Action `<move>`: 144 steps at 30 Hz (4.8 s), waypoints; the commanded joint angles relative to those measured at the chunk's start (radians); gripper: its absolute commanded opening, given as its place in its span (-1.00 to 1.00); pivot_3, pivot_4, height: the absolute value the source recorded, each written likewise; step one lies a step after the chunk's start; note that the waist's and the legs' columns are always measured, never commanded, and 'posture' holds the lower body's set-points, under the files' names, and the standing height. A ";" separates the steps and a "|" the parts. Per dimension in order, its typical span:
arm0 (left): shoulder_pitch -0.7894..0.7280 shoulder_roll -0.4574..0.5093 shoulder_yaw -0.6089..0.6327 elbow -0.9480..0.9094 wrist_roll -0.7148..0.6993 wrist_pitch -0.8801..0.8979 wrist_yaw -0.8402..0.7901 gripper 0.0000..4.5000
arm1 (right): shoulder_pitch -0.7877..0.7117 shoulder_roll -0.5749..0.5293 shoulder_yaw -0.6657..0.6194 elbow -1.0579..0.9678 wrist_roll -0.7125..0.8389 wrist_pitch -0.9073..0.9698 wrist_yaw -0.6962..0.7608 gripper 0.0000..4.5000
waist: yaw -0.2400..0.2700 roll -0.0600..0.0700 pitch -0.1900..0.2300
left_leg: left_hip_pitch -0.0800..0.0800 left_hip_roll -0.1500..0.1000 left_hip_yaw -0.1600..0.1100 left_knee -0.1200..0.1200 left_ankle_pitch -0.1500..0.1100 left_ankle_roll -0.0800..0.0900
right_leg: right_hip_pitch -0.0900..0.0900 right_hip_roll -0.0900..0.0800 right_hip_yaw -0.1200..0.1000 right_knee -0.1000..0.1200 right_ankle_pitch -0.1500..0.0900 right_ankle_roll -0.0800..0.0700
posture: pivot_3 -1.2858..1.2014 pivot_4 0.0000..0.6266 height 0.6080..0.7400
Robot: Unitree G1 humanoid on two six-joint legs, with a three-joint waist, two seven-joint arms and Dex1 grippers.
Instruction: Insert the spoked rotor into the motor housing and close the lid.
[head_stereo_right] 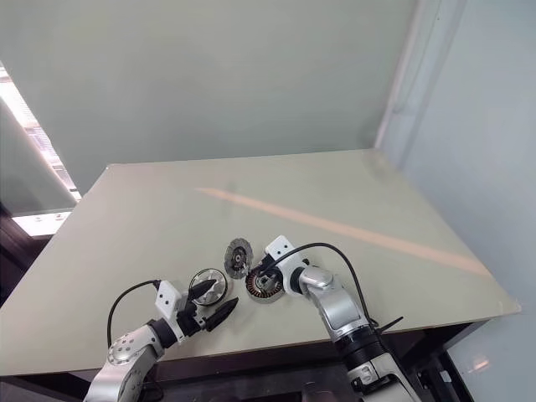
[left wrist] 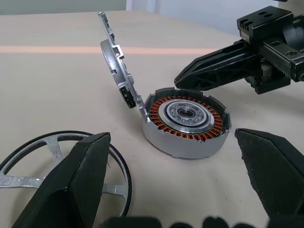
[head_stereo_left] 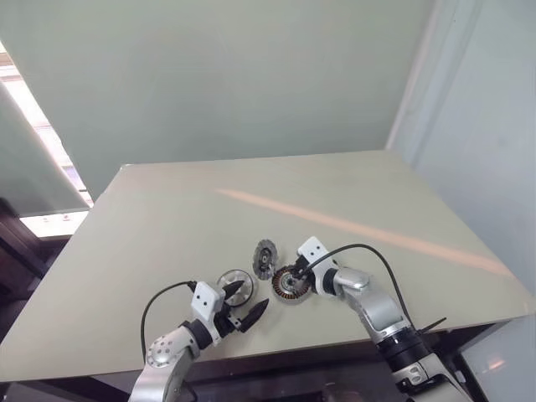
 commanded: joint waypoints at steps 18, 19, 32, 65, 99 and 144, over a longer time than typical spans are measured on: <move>-0.037 -0.003 -0.001 0.000 0.002 -0.021 -0.006 1.00 | 0.000 -0.013 0.015 0.012 0.003 -0.005 -0.003 -0.99 | 0.000 0.000 0.000 | 0.001 0.000 0.000 0.000 0.000 0.000 | 0.001 0.000 0.000 0.000 0.000 0.000 | 0.03 -1.00 1.00; -0.037 -0.003 -0.001 0.000 0.002 -0.021 -0.006 1.00 | -0.003 -0.013 0.008 -0.003 0.009 -0.002 -0.003 -0.99 | 0.000 0.000 0.000 | 0.000 0.000 0.000 0.000 0.000 0.000 | 0.000 0.000 0.000 0.000 0.000 0.000 | 0.03 -1.00 1.00; -0.045 0.000 0.007 0.014 -0.001 -0.025 -0.007 1.00 | -0.013 -0.062 -0.060 -0.223 0.041 0.092 -0.005 -0.99 | 0.001 0.000 0.000 | 0.000 0.000 0.000 0.000 0.000 0.000 | 0.000 0.000 0.000 0.000 0.000 0.000 | 0.03 -1.00 1.00; -0.002 -0.062 0.253 -0.034 -0.352 0.534 0.264 1.00 | 0.150 -0.130 -0.024 -0.316 0.061 0.083 0.025 -0.99 | 0.001 -0.002 0.001 | -0.001 0.000 -0.001 0.000 -0.001 0.001 | 0.000 -0.001 -0.002 -0.003 0.000 0.000 | 0.03 -1.00 1.00; -0.117 -0.129 0.287 0.085 -0.316 0.580 0.263 -0.98 | 0.200 -0.157 -0.033 -0.391 0.078 0.128 -0.009 -1.00 | 0.024 -0.002 0.000 | -0.001 -0.001 -0.001 0.000 0.000 0.000 | 0.001 -0.001 -0.001 -0.004 0.000 0.000 | 0.03 -1.00 1.00; -0.121 -0.202 0.412 0.019 -0.567 0.838 0.397 0.98 | 0.192 -0.160 -0.015 -0.366 0.073 0.101 -0.002 -1.00 | 0.025 -0.002 0.000 | -0.001 -0.001 -0.001 0.000 -0.001 0.000 | 0.002 -0.001 -0.002 -0.004 0.000 0.000 | 0.03 -1.00 1.00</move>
